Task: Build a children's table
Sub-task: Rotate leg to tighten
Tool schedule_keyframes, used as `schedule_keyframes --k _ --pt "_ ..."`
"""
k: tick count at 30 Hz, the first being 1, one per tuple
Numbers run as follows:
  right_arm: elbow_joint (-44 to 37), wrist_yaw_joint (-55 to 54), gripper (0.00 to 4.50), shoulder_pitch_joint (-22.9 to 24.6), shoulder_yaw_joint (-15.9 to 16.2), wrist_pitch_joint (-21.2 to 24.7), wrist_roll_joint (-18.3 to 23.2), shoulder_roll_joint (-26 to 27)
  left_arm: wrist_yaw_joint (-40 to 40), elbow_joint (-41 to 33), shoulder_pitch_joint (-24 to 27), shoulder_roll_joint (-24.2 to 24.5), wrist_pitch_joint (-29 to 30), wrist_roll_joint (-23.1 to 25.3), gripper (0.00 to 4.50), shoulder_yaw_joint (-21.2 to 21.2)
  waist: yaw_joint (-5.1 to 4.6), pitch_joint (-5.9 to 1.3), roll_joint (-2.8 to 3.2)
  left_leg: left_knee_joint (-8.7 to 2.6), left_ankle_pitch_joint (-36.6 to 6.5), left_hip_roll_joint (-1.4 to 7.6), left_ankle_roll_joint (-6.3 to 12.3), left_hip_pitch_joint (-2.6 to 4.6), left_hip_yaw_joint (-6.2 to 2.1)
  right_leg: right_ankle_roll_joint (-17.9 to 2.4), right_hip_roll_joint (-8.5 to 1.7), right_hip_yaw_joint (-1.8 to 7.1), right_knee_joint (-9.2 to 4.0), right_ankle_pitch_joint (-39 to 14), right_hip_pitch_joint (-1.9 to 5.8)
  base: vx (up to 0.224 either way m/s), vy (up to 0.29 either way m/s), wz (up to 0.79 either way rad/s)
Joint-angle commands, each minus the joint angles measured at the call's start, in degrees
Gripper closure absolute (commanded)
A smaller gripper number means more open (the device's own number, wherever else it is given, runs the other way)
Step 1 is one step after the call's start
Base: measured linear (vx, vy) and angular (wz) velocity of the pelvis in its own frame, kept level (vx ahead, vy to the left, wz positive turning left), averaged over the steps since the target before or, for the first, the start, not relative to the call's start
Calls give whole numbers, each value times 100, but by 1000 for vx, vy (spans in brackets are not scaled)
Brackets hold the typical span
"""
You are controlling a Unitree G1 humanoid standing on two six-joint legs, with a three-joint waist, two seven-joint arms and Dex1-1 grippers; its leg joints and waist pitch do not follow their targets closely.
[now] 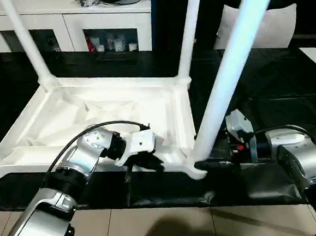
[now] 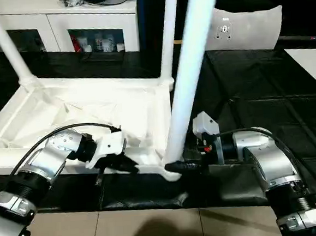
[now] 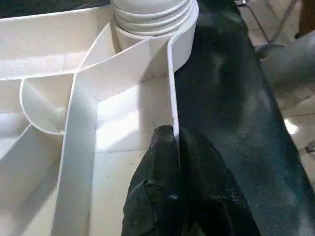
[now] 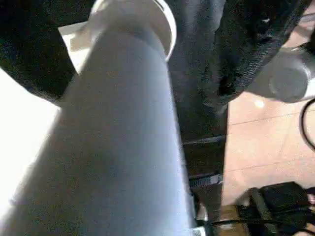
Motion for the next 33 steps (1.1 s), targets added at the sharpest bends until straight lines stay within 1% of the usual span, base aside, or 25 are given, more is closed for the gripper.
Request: schedule_keyframes --k 1,3,5,6,7,9,10,11,15,17,19,21,24,27,28,30,31,32,33 --pt "53 207 76 -78 2 -45 98 -79 -282 -255 -15 7 -182 11 450 -189 -24 -414 -22 -345 164 394 547 -54 -126 71 -623 530 -374 -1328 440 0 0 0" --pt "73 324 93 -85 1 -37 145 -100 -322 -279 -5 24 -189 0 450 -191 -20 -417 -39 -342 167 390 545 -53 -124 91 -623 528 -379 -1326 440 0 0 0" --pt "71 430 100 -83 9 -6 178 -120 -346 -283 0 39 -203 -3 450 -189 -12 -414 -31 -343 181 388 544 -57 -126 114 -620 527 -378 -1334 438 0 0 0" --pt "81 461 100 -83 22 -24 168 -129 -352 -286 1 47 -208 -2 450 -185 -13 -411 -38 -342 145 374 531 -61 -120 156 -617 520 -392 -1404 443 0 0 0" --pt "91 475 133 -80 37 -41 153 -135 -352 -285 1 53 -211 1 450 -182 -11 -412 -37 -343 139 366 520 -63 -117 177 -614 519 -397 -1433 446 0 0 0" --pt "124 484 133 -71 70 -105 111 -138 -346 -277 -2 60 -221 9 450 -179 -9 -414 -32 -343 150 362 510 -68 -120 222 -603 513 -397 -1445 445 0 0 0" --pt "154 493 140 -65 105 -156 82 -139 -336 -273 -4 63 -228 15 450 -176 -12 -416 -34 -343 157 366 501 -63 -123 234 -605 510 -398 -1440 438 0 0 0" --pt "174 499 168 -62 128 -186 66 -139 -330 -270 -4 64 -231 19 450 -174 -14 -416 -33 -342 152 364 499 -64 -122 232 -606 509 -400 -1444 439 0 0 0" --pt "235 472 187 -54 151 -306 10 -92 -248 -221 -14 54 -273 47 450 -154 -7 -417 -28 -342 156 373 496 -56 -124 210 -607 512 -396 -1413 431 0 0 0" --pt "253 462 218 -56 155 -347 -16 -68 -195 -178 -27 42 -304 70 450 -143 -11 -415 -35 -344 153 373 497 -61 -126 201 -608 511 -391 -1402 435 0 0 0" --pt "244 456 228 -55 164 -342 -19 -42 -151 -150 -36 34 -326 85 450 -133 -5 -413 -38 -344 143 359 491 -63 -119 229 -599 508 -398 -1445 440 0 0 0" --pt "245 445 246 -55 173 -349 -16 -35 -115 -131 -41 29 -342 93 450 -126 -5 -411 -34 -347 131 366 487 -59 -123 245 -598 504 -406 -1487 436 0 0 0" --pt "254 419 253 -35 200 -379 -17 -16 -7 -72 -51 17 -373 132 450 -115 -3 -413 -33 -347 128 367 481 -54 -123 249 -600 506 -406 -1476 432 0 0 0" --pt "151 402 256 58 181 -291 77 43 125 -18 -56 -6 -320 152 450 -87 3 -412 -33 -346 83 351 468 -56 -113 293 -595 502 -424 -1556 440 0 0 0" --pt "-28 290 256 140 97 -53 244 137 209 -25 -57 -50 -157 116 450 -37 -2 -404 -48 -350 66 357 468 -55 -113 316 -589 499 -433 -1589 435 0 0 0" --pt "-114 197 257 183 71 46 288 183 286 -43 -63 -82 3 95 450 3 1 -398 -41 -356 16 358 428 -48 -116 350 -603 490 -458 -1702 437 0 0 0" --pt "-191 29 257 228 64 161 281 241 403 -57 -77 -132 175 64 450 64 -13 -394 -42 -361 7 356 407 -50 -112 364 -600 490 -469 -1737 441 0 0 0" --pt "-248 -210 257 255 65 298 230 314 511 -63 -101 -195 331 11 450 136 -17 -387 -25 -365 -24 353 365 -38 -116 396 -599 485 -486 -1821 430 0 0 0" --pt "-324 -793 257 255 44 585 100 518 689 -77 -163 -322 658 -89 450 261 -43 -378 -33 -381 -38 370 296 -15 -129 398 -595 480 -497 -1880 417 0 0 0"
